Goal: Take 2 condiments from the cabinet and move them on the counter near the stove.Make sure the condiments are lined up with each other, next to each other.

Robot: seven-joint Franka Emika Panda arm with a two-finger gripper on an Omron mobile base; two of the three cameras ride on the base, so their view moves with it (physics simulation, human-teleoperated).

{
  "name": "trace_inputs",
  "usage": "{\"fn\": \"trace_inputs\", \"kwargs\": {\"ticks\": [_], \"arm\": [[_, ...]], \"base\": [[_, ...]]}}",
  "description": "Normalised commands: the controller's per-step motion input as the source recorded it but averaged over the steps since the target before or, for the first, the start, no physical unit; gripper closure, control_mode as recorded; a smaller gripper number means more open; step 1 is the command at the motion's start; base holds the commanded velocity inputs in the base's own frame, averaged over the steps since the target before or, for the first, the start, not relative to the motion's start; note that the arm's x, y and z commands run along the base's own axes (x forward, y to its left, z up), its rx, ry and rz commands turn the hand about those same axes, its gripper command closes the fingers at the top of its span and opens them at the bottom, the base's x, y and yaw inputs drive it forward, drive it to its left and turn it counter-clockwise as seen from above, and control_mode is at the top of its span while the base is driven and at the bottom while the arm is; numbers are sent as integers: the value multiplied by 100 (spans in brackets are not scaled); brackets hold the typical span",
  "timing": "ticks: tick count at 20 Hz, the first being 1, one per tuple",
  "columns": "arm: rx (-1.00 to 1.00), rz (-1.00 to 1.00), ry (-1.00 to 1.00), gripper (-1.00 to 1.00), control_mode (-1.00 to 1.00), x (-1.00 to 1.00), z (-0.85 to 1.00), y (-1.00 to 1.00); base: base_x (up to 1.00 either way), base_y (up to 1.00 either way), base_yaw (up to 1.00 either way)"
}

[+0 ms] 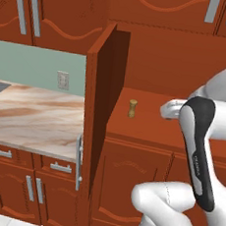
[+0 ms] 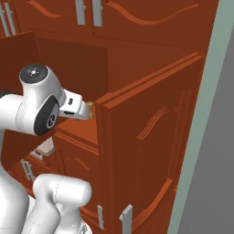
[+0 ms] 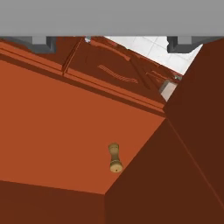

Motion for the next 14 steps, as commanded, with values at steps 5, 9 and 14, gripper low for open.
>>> {"fn": "trace_inputs", "kwargs": {"ticks": [5,9,14], "arm": [[-2,0,0,-100,-100,36,-31,12],[-2,0,0,-100,-100,32,-23,19],[0,10,7,-100,-100,23,-4,3]], "base": [[0,0,0],[0,0,0],[0,0,0]]}}
